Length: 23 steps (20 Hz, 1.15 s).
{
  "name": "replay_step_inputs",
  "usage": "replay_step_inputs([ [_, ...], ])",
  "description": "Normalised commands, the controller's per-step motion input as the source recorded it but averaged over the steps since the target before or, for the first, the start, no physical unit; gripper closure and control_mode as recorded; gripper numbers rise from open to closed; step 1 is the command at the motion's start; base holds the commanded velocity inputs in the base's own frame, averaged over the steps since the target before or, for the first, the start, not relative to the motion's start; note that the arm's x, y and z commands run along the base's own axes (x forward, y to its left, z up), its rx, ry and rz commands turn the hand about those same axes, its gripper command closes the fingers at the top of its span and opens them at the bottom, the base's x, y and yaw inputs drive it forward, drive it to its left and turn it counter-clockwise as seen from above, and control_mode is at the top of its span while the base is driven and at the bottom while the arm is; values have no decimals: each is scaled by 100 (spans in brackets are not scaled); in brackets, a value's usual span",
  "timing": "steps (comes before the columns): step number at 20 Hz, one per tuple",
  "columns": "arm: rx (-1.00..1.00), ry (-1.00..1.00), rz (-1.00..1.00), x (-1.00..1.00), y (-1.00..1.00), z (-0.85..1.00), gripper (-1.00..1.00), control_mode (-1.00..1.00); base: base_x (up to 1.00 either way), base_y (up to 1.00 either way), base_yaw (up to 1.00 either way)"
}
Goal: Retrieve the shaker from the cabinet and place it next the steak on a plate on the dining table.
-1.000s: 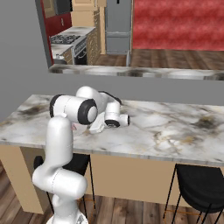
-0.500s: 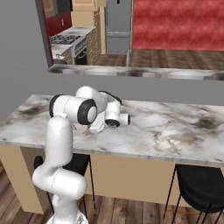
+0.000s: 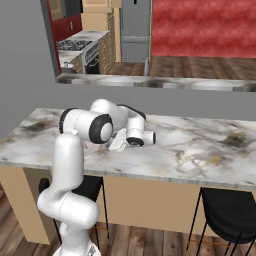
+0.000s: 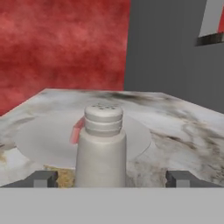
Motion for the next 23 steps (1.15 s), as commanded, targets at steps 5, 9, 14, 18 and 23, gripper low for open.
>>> replay_step_inputs([
  [5, 4, -17, -1, -21, -51, 18, -100, -100, 0, 0, 0],
  [9, 16, -25, -2, -50, -41, 62, -100, -100, 0, 0, 0],
  [14, 22, -32, 0, -94, -10, 93, -100, -100, 0, 0, 0],
  [18, 14, -28, 0, -100, 0, 98, -100, -100, 0, 0, 0],
  [23, 6, -38, 0, -100, 7, 100, -100, -100, 0, 0, 0],
])
